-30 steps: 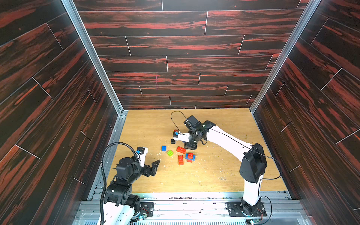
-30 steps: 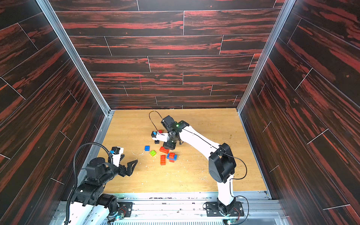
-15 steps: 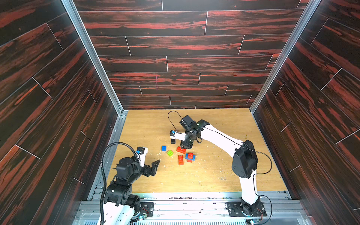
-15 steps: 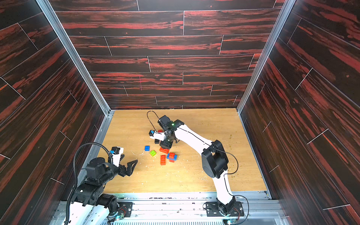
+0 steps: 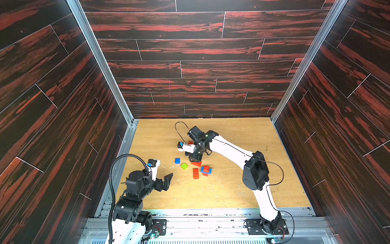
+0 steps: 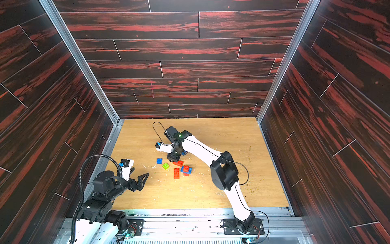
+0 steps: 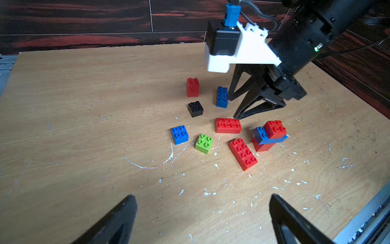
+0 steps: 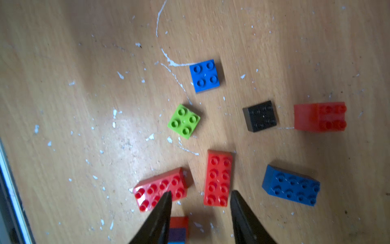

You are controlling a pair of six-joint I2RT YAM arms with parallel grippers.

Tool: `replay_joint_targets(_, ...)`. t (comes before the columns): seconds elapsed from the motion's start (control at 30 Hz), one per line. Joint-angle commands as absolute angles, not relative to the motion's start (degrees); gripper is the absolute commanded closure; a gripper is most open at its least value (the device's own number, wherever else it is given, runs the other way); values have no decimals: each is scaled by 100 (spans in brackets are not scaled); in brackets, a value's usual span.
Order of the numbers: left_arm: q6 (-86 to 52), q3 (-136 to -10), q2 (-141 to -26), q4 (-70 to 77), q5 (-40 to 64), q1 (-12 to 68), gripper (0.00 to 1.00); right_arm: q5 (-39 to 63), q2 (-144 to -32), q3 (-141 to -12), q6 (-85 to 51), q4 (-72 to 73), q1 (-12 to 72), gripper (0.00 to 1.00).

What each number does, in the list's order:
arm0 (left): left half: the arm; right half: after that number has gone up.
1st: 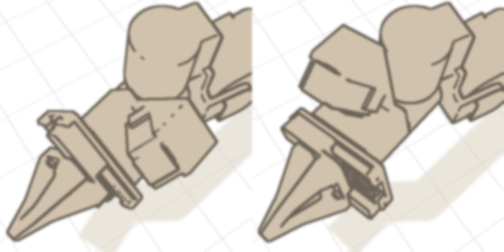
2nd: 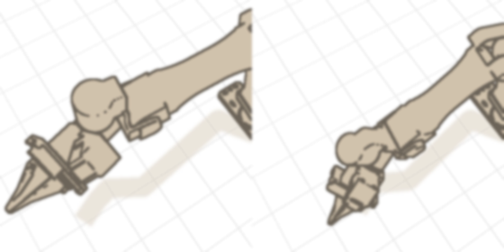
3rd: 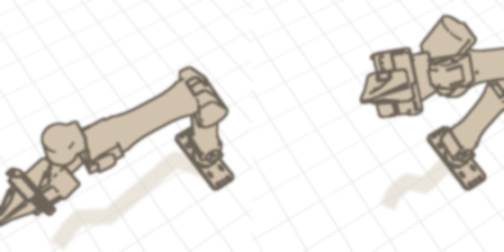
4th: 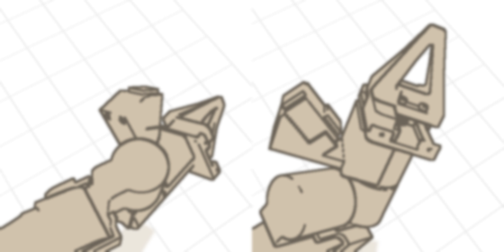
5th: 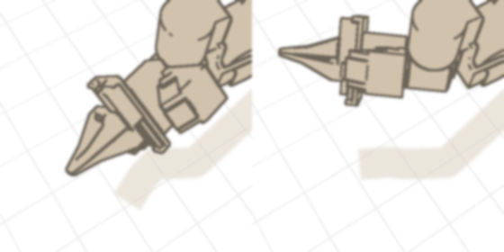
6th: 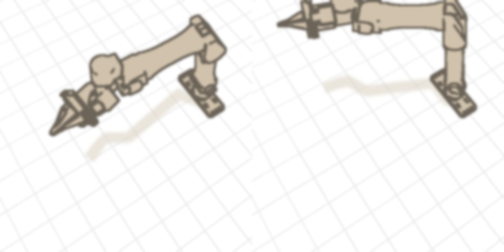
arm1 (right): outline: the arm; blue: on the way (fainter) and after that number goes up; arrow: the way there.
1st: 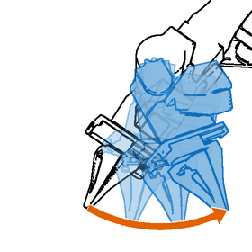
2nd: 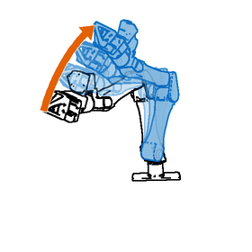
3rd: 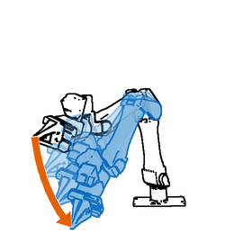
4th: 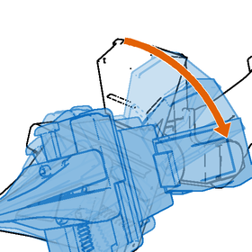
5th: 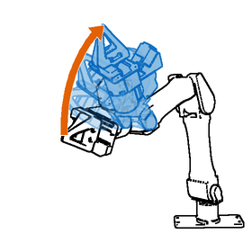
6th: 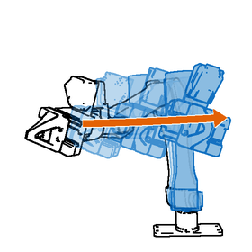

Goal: Assemble the letter f with lego
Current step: Pick up the lego brick from the center of the board.

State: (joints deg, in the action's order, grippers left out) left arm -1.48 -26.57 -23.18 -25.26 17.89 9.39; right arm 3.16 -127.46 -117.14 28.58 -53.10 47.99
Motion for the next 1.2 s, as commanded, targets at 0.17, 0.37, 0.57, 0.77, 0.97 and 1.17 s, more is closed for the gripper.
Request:
replay_joint_targets(0.17,-123,-2663,-2269,-2521,1806,957,0,580,-13517,-12620,2216,-5596,5008,52)
replay_joint_targets(0.37,-108,-2669,-2274,-2540,1829,951,0,579,-13906,-12936,1836,-5581,5120,52)
replay_joint_targets(0.57,-97,-2671,-2306,-2531,1858,961,0,513,-14076,-12949,1599,-5546,5159,52)
replay_joint_targets(0.77,-79,-2672,-2280,-2540,1877,962,0,387,-14133,-12821,1406,-5487,5177,52)
replay_joint_targets(0.97,-70,-2678,-2296,-2540,1907,958,0,347,-14194,-12781,1239,-5446,5177,51)
replay_joint_targets(1.17,-66,-2672,-2294,-2540,1917,957,0,396,-14260,-12748,1117,-5440,5187,50)
